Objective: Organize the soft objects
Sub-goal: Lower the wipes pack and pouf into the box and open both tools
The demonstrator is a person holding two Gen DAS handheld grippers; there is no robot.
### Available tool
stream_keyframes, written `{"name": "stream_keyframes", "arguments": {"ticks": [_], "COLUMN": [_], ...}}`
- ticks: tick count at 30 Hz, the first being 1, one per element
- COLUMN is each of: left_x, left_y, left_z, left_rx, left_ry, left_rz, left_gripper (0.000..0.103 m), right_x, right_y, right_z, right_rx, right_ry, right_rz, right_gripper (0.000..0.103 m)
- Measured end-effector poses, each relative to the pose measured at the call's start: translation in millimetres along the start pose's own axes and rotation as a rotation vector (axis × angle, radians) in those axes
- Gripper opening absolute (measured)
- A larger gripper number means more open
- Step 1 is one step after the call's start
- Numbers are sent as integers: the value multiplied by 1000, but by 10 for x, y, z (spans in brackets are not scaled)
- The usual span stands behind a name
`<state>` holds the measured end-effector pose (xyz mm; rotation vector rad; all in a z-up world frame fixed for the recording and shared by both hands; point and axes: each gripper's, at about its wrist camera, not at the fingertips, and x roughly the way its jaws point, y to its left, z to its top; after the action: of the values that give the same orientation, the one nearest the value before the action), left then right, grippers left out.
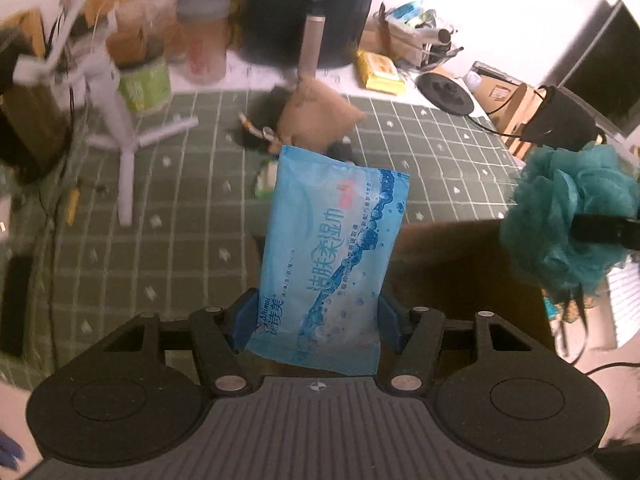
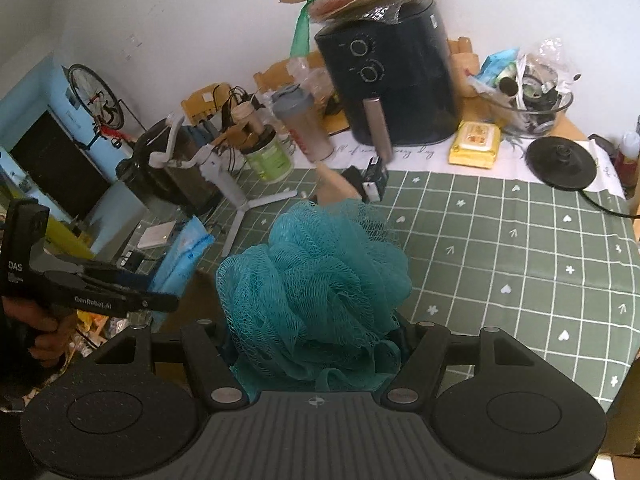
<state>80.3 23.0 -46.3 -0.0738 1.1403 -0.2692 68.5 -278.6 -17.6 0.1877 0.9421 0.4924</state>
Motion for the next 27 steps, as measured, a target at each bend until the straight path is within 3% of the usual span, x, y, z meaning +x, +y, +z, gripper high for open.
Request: {"name": "stream_keyframes", "arguments": {"ticks": [3, 7, 24, 27], "left_x": [40, 103, -72, -137], "left_y": [-37, -109, -330, -306], "left_z": [-103, -217, -385, -394], "left_rx": [-37, -47, 15, 4], "left_ry": [11, 27, -47, -78], "left_rz": [-35, -79, 48, 73], "left_gripper": [62, 75, 77, 77], "right_x": [22, 45, 101, 213], "right_y": [29, 58, 291, 327], "right_z": [-36, -90, -82, -103], "right_rx": [-7, -28, -116, -138], "right_ry": [10, 24, 57, 99], "right_rz": [11, 1, 3, -3], "right_gripper": [70, 70, 71, 82]}}
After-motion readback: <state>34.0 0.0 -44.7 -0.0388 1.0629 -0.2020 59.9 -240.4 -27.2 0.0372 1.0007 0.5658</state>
